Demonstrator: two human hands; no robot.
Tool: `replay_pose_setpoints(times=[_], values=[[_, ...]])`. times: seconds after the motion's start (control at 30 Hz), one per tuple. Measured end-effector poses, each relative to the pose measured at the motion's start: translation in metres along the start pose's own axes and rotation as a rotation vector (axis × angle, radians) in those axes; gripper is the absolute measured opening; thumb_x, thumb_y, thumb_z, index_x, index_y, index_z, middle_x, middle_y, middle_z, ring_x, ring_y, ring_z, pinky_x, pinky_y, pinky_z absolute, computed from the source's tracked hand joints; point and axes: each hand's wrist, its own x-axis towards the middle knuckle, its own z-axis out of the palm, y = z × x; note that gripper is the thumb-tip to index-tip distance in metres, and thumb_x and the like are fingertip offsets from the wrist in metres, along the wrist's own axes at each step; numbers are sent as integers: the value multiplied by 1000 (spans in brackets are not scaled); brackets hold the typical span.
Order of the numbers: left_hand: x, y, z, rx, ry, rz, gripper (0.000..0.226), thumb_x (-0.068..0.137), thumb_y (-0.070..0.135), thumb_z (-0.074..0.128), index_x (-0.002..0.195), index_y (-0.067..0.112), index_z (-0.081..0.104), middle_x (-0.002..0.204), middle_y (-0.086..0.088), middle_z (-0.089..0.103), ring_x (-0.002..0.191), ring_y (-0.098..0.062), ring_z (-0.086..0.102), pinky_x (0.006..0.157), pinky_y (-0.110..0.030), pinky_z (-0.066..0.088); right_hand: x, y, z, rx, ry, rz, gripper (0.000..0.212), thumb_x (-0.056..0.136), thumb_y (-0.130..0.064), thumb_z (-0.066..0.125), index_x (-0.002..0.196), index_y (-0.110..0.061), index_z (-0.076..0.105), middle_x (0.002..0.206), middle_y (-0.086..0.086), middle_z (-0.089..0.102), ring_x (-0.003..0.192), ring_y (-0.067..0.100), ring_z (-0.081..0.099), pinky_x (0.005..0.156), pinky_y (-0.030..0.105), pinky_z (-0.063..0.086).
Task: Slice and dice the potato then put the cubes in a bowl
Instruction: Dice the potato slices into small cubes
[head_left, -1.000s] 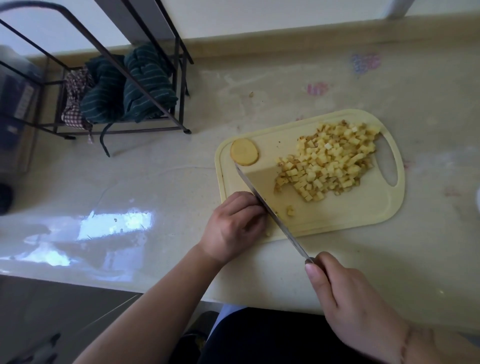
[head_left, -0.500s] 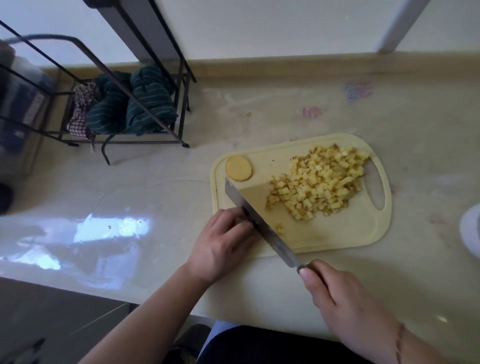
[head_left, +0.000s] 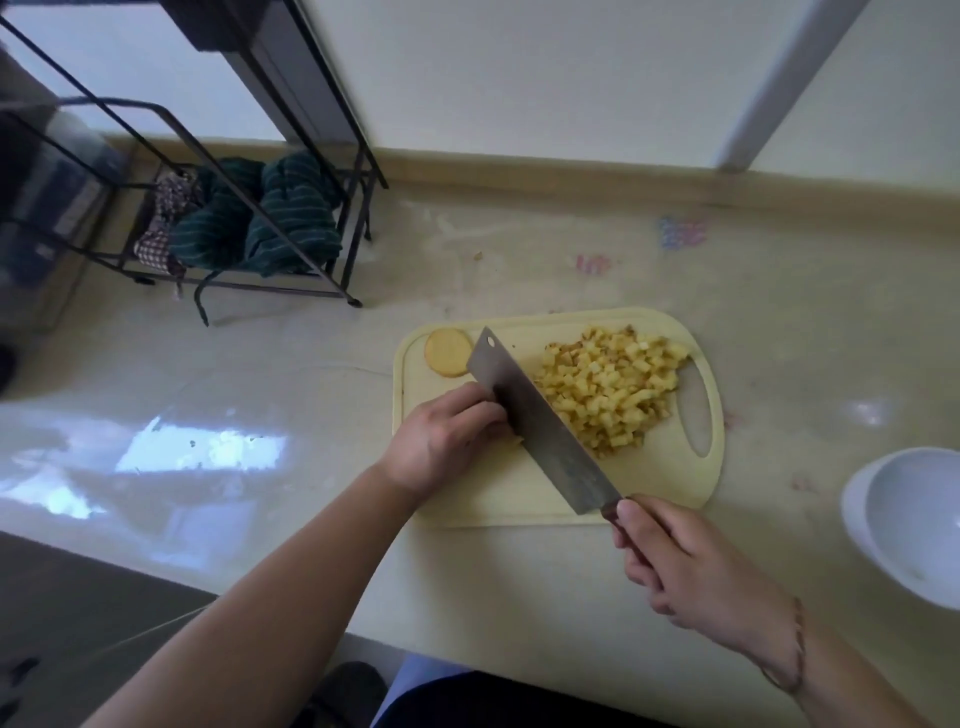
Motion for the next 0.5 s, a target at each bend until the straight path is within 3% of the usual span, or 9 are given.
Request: replay_pose_setpoints(times=[0.13,0.23,0.3,0.4,0.5], values=[[-10,10,-2,-36,83,-127,10,98,13,56,107,11,61,105,-9,62,88,-20,62,75,-30,55,-13,-10,-5,-45,-9,-97,47,89,-58,42,81,-13,53,59,2,39,45,6,33,42,19,29],[-21,34,-15,-42,312,-315,9,100,13,55,104,9,62,104,-2,59,87,-12,58,75,-24,52,-19,-22,-19,-418,108,-287,44,85,-66,37,72,-25,50,53,-3,49,46,7,44,47,26,34],[-26,53,-25,-15,466,-441,10,99,13,52,104,10,60,105,-1,57,90,-14,55,79,-24,49,-21,-28,-23,-714,176,-358,42,84,-66,30,77,-29,48,55,-6,52,50,9,50,47,25,35],[-24,76,-38,80,494,-301,5,98,13,53,101,15,57,100,-4,59,91,-22,56,82,-29,47,-23,-30,-21,-1081,265,-403,41,90,-64,26,103,-33,48,79,-10,61,65,7,55,52,21,38],[-7,86,-44,113,315,-66,5,95,16,63,91,16,60,86,-2,63,81,-24,56,74,-35,46,-26,-28,-19,-1262,285,-423,47,91,-65,19,111,-32,46,92,-10,63,74,11,61,56,25,41]])
